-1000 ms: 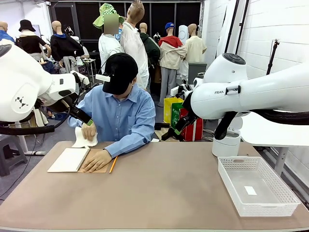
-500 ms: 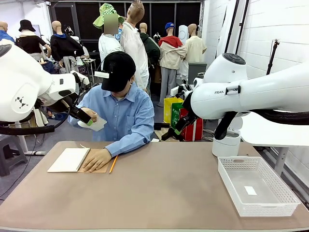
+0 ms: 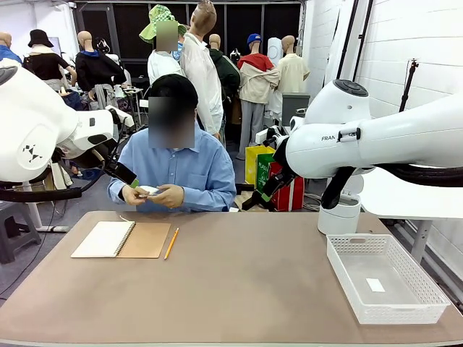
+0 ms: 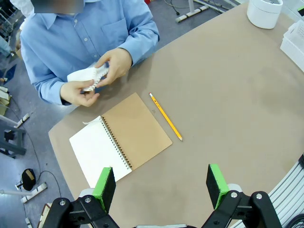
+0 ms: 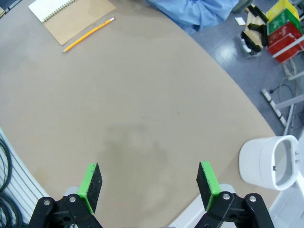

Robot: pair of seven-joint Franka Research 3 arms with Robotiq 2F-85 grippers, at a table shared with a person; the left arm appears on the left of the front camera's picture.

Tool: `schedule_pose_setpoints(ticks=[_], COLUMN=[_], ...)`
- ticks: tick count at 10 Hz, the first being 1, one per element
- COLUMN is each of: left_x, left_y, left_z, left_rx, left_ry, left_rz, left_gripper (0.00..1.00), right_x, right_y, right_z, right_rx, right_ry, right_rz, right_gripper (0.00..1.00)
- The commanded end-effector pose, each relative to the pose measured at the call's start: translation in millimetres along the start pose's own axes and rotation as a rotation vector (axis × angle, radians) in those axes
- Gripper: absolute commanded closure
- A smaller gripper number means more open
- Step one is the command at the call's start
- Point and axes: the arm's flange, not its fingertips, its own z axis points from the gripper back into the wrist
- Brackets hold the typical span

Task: Sort the paper based on its condition.
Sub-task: If a person hands you a paper, place it in the Organizing basket , and if it's crumpled, put it in the Trash can.

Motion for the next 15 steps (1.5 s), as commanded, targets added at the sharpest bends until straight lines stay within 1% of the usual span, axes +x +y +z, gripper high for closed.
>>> schedule_pose_setpoints(ticks=[1,15], left_x=[0.0,0.0], left_y=[0.8,0.8], left_z=[0.7,0.7], left_rx=[0.0,0.0], left_ry=[-0.002,-0.002], left_rz=[0.001,0.001], left_gripper=[0.0,0.0], right_x=[0.2,0.2], right_y=[0.0,0.0], right_z=[-0.1,-0.1], right_rx=[-0.005,-0.005], right_ry=[0.003,0.003], right_rz=[0.0,0.0], right_gripper=[0.0,0.0])
